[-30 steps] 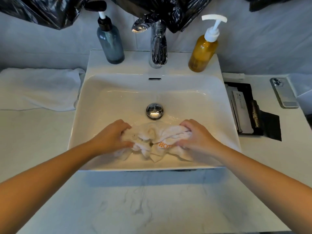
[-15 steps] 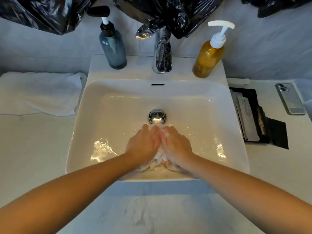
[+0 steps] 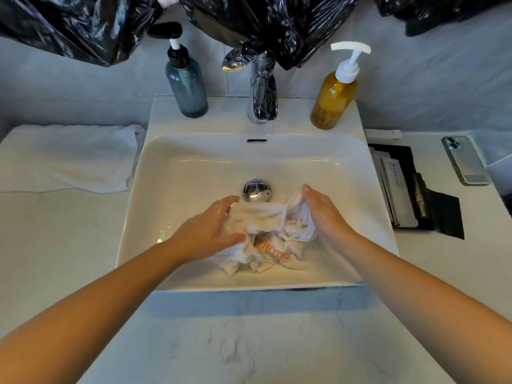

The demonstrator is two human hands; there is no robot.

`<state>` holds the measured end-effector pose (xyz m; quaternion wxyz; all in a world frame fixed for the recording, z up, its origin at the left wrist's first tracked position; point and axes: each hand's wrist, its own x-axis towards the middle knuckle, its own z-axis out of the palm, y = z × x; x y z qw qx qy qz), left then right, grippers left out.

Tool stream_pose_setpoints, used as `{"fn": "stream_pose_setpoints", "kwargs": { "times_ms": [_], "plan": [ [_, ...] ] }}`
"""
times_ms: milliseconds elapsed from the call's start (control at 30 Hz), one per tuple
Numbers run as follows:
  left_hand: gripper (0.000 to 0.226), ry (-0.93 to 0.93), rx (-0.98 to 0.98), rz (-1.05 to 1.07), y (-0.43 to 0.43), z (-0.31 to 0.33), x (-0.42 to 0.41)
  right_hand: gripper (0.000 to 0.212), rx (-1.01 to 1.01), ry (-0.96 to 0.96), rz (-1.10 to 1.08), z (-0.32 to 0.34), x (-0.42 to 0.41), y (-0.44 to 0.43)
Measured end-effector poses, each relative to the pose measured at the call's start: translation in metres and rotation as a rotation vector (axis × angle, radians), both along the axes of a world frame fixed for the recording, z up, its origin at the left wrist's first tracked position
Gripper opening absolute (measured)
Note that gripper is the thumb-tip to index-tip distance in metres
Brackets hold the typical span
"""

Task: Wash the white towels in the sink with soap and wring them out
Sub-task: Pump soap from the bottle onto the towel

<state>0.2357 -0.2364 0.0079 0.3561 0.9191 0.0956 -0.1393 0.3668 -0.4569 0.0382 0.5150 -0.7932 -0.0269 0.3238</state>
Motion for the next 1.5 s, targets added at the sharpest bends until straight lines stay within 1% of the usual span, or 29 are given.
{"fn": "stream_pose_setpoints", "kwargs": {
  "times_ms": [33, 100, 167, 233, 267, 333, 367, 433, 467, 500, 533, 567, 600, 633, 700, 733, 767, 800, 867, 900, 967, 1033, 1067, 1167, 1267, 1333, 1400, 1467, 1500],
  "plan": [
    [0.077, 0.052, 0.031, 0.008, -0.001, 0.005, 0.0, 0.049, 0.055, 0.064, -0.068, 0.003, 0.002, 0.001],
    [0.076, 0.202, 0.053, -0.002, 0.003, 0.013, 0.003, 0.047, 0.172, 0.186, -0.186, 0.011, 0.006, 0.004],
    [0.073, 0.374, 0.067, -0.076, 0.011, 0.021, -0.002, 0.044, 0.251, 0.274, -0.212, 0.019, 0.006, 0.005],
    [0.064, 0.421, 0.048, -0.107, 0.019, 0.027, -0.011, 0.04, 0.246, 0.298, -0.185, 0.022, 0.003, 0.005],
    [0.053, 0.379, -0.005, -0.067, 0.022, 0.029, -0.015, 0.037, 0.217, 0.302, -0.175, 0.022, 0.0, 0.006],
    [0.027, 0.248, -0.237, 0.105, 0.023, 0.036, -0.02, 0.032, 0.077, 0.261, -0.126, 0.014, -0.004, 0.007],
    [0.021, 0.186, -0.362, 0.193, 0.021, 0.04, -0.021, 0.036, -0.029, 0.21, -0.056, 0.009, -0.006, 0.007],
    [0.021, 0.096, -0.558, 0.329, 0.015, 0.052, -0.018, 0.05, -0.19, 0.202, -0.016, 0.007, -0.017, 0.012],
    [0.023, 0.068, -0.631, 0.368, 0.01, 0.059, -0.015, 0.053, -0.185, 0.27, -0.046, 0.002, -0.022, 0.013],
    [0.023, 0.05, -0.674, 0.384, 0.005, 0.064, -0.011, 0.051, -0.124, 0.37, -0.1, -0.004, -0.028, 0.014],
    [0.023, 0.042, -0.676, 0.372, -0.001, 0.07, -0.005, 0.045, -0.064, 0.466, -0.153, -0.007, -0.034, 0.015],
    [0.025, 0.044, -0.621, 0.324, -0.007, 0.071, 0.0, 0.04, -0.011, 0.513, -0.19, -0.01, -0.036, 0.014],
    [0.031, 0.059, -0.531, 0.242, -0.012, 0.071, 0.002, 0.036, 0.004, 0.511, -0.198, -0.013, -0.037, 0.012],
    [0.04, 0.089, -0.404, 0.131, -0.018, 0.069, 0.003, 0.032, -0.021, 0.452, -0.177, -0.015, -0.036, 0.009],
    [0.065, 0.129, -0.21, -0.055, -0.027, 0.054, 0.002, 0.018, -0.237, 0.185, -0.011, -0.01, -0.031, -0.003],
    [0.071, 0.116, -0.181, -0.085, -0.031, 0.047, 0.0, 0.012, -0.349, 0.035, 0.066, -0.008, -0.027, -0.01],
    [0.071, 0.078, -0.19, -0.077, -0.032, 0.045, -0.003, 0.009, -0.401, -0.091, 0.134, -0.006, -0.024, -0.017],
    [0.066, 0.003, -0.209, -0.061, -0.033, 0.042, -0.004, 0.011, -0.375, -0.192, 0.178, -0.006, -0.023, -0.022],
    [0.055, -0.188, -0.17, -0.026, -0.036, 0.034, -0.003, 0.032, -0.168, -0.285, 0.197, -0.008, -0.025, -0.021],
    [0.053, -0.228, -0.141, 0.01, -0.038, 0.027, -0.001, 0.035, -0.084, -0.303, 0.238, -0.007, -0.027, -0.015],
    [0.057, -0.16, -0.113, 0.08, -0.045, 0.016, 0.005, 0.036, -0.055, -0.304, 0.384, -0.012, -0.031, -0.001],
    [0.063, -0.073, -0.056, 0.103, -0.054, 0.006, 0.011, 0.036, -0.167, -0.338, 0.498, -0.019, -0.037, 0.006],
    [0.062, -0.056, 0.004, 0.075, -0.059, 0.002, 0.013, 0.037, -0.232, -0.372, 0.519, -0.023, -0.041, 0.006],
    [0.043, -0.084, 0.203, -0.008, -0.07, -0.009, 0.02, 0.04, -0.404, -0.448, 0.549, -0.036, -0.049, 0.002],
    [0.032, -0.101, 0.265, 0.08, -0.075, -0.017, 0.035, 0.042, -0.533, -0.627, 0.577, -0.05, -0.042, 0.008],
    [0.028, -0.075, 0.295, 0.095, -0.073, -0.019, 0.048, 0.043, -0.593, -0.689, 0.588, -0.054, -0.032, 0.013],
    [0.027, -0.033, 0.328, 0.108, -0.069, -0.016, 0.06, 0.045, -0.632, -0.673, 0.581, -0.056, -0.023, 0.017],
    [0.029, 0.037, 0.313, 0.11, -0.066, -0.013, 0.068, 0.046, -0.606, -0.564, 0.554, -0.052, -0.017, 0.02],
    [0.033, 0.053, 0.261, 0.115, -0.064, -0.012, 0.07, 0.046, -0.558, -0.482, 0.538, -0.05, -0.015, 0.02]
  ]
}}
